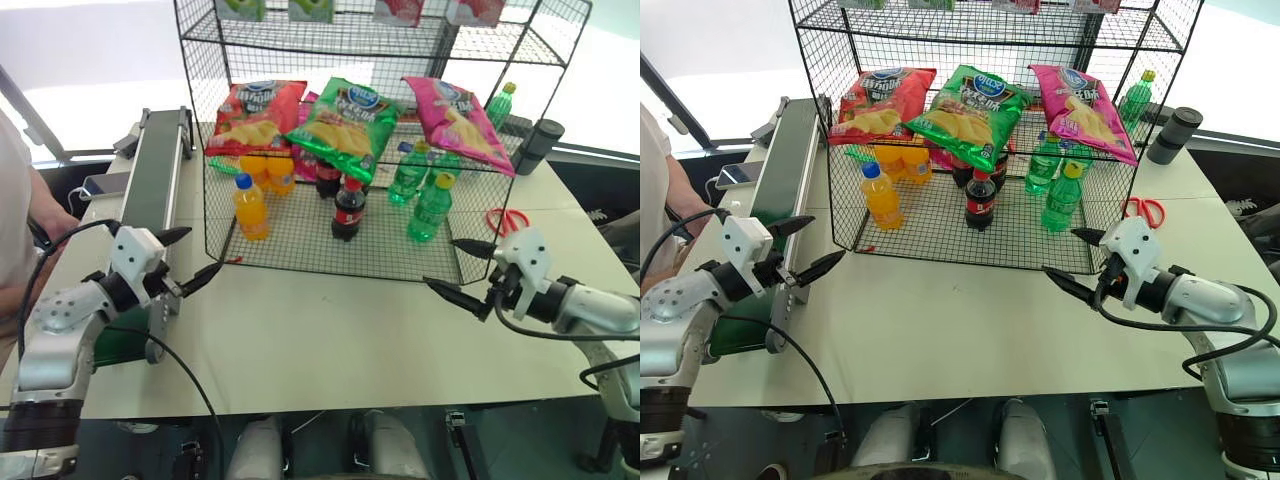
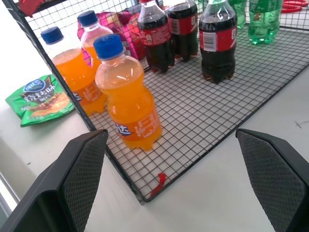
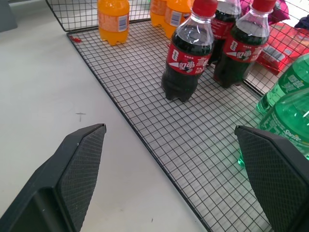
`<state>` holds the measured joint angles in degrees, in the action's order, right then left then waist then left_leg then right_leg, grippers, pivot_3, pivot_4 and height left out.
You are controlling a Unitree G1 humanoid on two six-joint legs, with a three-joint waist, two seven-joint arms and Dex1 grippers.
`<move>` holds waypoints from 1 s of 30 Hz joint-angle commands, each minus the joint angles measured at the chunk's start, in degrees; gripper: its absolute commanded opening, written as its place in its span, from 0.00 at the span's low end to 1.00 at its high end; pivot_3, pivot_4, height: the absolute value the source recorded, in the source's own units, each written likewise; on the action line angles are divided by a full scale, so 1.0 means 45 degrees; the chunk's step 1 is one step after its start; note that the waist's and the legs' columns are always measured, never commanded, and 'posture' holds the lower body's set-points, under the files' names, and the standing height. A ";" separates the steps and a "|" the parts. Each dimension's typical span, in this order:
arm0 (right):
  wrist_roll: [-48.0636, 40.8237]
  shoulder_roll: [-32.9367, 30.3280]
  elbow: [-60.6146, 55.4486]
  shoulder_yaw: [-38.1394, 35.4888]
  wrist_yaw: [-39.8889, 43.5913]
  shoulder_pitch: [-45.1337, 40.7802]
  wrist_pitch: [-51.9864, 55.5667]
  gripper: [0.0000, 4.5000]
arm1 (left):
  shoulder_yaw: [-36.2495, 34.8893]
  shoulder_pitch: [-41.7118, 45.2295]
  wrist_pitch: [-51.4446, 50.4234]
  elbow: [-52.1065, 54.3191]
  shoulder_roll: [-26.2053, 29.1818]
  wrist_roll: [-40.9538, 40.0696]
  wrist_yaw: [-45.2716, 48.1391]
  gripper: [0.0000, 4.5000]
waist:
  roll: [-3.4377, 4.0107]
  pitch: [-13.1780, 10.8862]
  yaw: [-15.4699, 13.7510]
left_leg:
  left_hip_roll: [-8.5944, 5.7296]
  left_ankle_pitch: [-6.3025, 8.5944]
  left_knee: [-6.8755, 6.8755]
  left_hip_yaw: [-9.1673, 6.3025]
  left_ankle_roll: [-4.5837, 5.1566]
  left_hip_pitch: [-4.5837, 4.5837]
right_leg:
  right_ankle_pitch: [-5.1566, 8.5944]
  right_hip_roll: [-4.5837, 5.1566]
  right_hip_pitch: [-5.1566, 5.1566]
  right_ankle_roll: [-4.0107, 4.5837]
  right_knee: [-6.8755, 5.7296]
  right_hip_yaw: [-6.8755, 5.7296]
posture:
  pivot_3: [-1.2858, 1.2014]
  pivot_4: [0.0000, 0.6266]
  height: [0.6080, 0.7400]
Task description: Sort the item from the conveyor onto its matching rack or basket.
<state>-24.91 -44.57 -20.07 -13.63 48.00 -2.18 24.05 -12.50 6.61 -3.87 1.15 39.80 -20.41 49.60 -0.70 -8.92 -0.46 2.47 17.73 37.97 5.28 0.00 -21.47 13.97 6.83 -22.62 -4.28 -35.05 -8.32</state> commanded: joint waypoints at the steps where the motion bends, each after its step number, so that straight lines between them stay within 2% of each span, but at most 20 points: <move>1: -0.0068 -0.0175 -0.0454 -0.0101 -0.0146 -0.0329 0.0167 0.99 | -0.0137 0.0107 -0.0046 0.0436 0.0082 -0.0009 -0.0074 1.00 | 0.0012 -0.0007 0.0092 | -0.0047 -0.0001 0.0001 -0.0131 0.0000 -0.0001 | 0.0016 0.0034 0.0081 -0.0024 0.0005 -0.0107 | 0.52 0.24 1.00; 3: 0.0103 -0.0054 -0.0410 -0.0101 -0.0332 -0.0421 -0.0008 0.99 | -0.0132 0.0111 -0.0046 0.0461 0.0076 -0.0007 -0.0110 1.00 | 0.0055 -0.0035 0.0164 | -0.0163 -0.0024 0.0009 -0.0392 -0.0020 -0.0003 | 0.0056 0.0124 0.0216 -0.0083 -0.0003 -0.0346 | 0.52 0.24 1.00; 8: 0.0128 -0.0006 -0.0307 -0.0064 -0.0445 -0.0432 0.0010 0.99 | -0.0150 0.0163 -0.0006 0.0497 0.0070 0.0008 -0.0153 1.00 | 0.0064 -0.0041 -0.0084 | -0.0154 -0.0019 0.0030 -0.0330 -0.0015 -0.0007 | 0.0069 0.0117 0.0186 -0.0094 0.0011 -0.0277 | 0.52 0.24 1.00; 27: -0.0079 0.0220 -0.0318 -0.0029 -0.0525 -0.0590 0.0317 0.99 | 0.0050 0.0209 -0.0164 0.0731 0.0018 0.0057 -0.0296 1.00 | 0.0056 -0.0036 -0.0060 | -0.0126 -0.0013 0.0011 -0.0185 -0.0006 -0.0002 | 0.0066 0.0092 0.0085 -0.0091 -0.0020 -0.0125 | 0.52 0.24 1.00; 30: -0.0055 0.0206 -0.0246 -0.0050 -0.0425 -0.0548 0.0245 0.99 | 0.0055 0.0197 -0.0161 0.0757 0.0000 0.0057 -0.0322 1.00 | 0.0046 -0.0030 -0.0082 | -0.0064 -0.0011 0.0013 -0.0055 -0.0008 0.0013 | 0.0049 0.0035 0.0013 -0.0064 -0.0025 -0.0008 | 0.52 0.24 1.00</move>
<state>-24.02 -43.80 -20.11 -13.13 45.85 -4.17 25.69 -12.05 7.10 -4.78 2.50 39.79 -20.20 48.39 -0.49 -9.06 -0.83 2.23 17.69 38.02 5.06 -0.02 -21.44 14.16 6.93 -22.57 -4.53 -35.12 -8.29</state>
